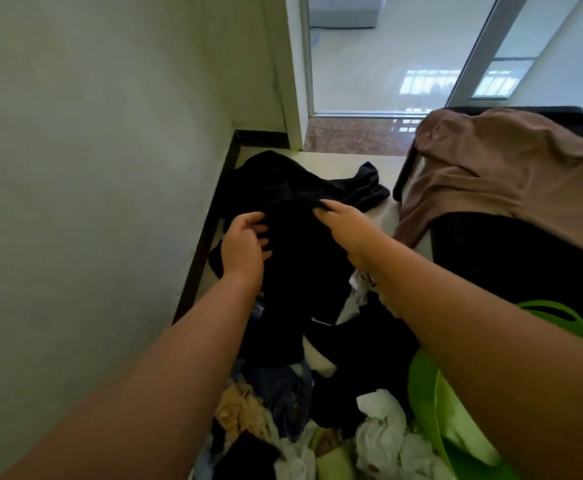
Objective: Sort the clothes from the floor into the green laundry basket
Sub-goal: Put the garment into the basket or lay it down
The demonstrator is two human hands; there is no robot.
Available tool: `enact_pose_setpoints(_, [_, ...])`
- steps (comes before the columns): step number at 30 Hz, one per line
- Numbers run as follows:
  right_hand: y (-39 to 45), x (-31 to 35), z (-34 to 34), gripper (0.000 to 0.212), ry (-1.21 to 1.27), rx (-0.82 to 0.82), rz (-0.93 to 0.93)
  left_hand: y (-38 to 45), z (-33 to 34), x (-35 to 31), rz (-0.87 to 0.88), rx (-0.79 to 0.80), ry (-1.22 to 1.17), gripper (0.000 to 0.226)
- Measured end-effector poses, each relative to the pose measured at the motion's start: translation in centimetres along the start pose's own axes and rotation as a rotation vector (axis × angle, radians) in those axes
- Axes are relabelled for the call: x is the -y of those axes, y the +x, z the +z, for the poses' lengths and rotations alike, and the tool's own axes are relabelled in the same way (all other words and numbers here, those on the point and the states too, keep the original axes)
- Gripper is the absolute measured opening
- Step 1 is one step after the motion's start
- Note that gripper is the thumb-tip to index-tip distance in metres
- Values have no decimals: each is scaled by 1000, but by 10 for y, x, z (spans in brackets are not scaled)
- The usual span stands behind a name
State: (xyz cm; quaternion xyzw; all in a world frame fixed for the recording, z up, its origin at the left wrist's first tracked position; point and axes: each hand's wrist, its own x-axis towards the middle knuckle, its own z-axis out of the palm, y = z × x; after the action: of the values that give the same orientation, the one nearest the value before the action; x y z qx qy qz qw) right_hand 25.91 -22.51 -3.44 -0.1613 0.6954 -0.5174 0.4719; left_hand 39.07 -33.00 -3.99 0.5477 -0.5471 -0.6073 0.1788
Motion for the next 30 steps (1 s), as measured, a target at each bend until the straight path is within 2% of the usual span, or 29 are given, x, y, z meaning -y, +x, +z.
enact_pose_setpoints(2, [0, 0, 2, 38, 16, 95, 107, 10, -14, 22, 166, 25, 356, 43])
enact_pose_setpoints(4, [-3, 2, 4, 41, 43, 198, 197, 19, -19, 37, 231, 54, 595, 72])
enact_pose_setpoints(5, [-6, 4, 6, 40, 47, 263, 228, 24, -21, 44, 242, 106, 664, 79])
enact_pose_setpoints(6, [-10, 5, 7, 40, 46, 337, 250, 28, -20, 49, 265, 183, 702, 74])
enact_pose_setpoints(8, [-15, 6, 7, 46, 23, 466, 285, 33, -18, 54, 271, 347, 725, 41])
enact_pose_setpoints(9, [-16, 6, 7, 49, 34, 497, 314, 30, -17, 51, 272, 416, 758, 25])
enact_pose_setpoints(10, [-15, 5, 6, 51, 67, 503, 344, 28, -15, 48, 265, 467, 763, 17])
enact_pose_setpoints(12, [-10, 4, 2, 49, 138, 445, 360, 21, -14, 39, 211, 516, 665, 19])
enact_pose_setpoints(14, [-1, 2, -7, 41, 85, 326, 297, 17, -20, 33, 215, 466, 507, 19])
enact_pose_setpoints(16, [3, 2, -21, 34, -152, 283, 254, 20, -29, 32, 232, 342, 409, 25])
enact_pose_setpoints(18, [4, 1, -32, 38, -521, 358, 263, 27, -35, 31, 276, 240, 379, 35])
enact_pose_setpoints(20, [10, -12, -35, 35, -946, 362, 245, 30, -35, 28, 397, 224, 514, 31])
enact_pose_setpoints(22, [20, -32, -38, 29, -1201, 123, 237, 28, -30, 27, 517, 301, 736, 27])
enact_pose_setpoints(24, [23, -46, -40, 29, -1249, -135, 279, 21, -23, 27, 561, 420, 961, 33])
enact_pose_setpoints(25, [20, -48, -37, 30, -1251, -210, 308, 17, -20, 29, 568, 456, 1084, 39])
enact_pose_setpoints(27, [16, -47, -30, 25, -1262, -273, 369, 17, -14, 33, 511, 439, 1312, 43])
enact_pose_setpoints(28, [16, -46, -27, 23, -1257, -276, 396, 18, -10, 34, 490, 389, 1387, 32])
enact_pose_setpoints(29, [16, -44, -22, 24, -1217, -260, 422, 18, -6, 33, 424, 330, 1414, 19])
enact_pose_setpoints(30, [17, -42, -19, 29, -1139, -231, 434, 17, -1, 32, 371, 264, 1381, 23])
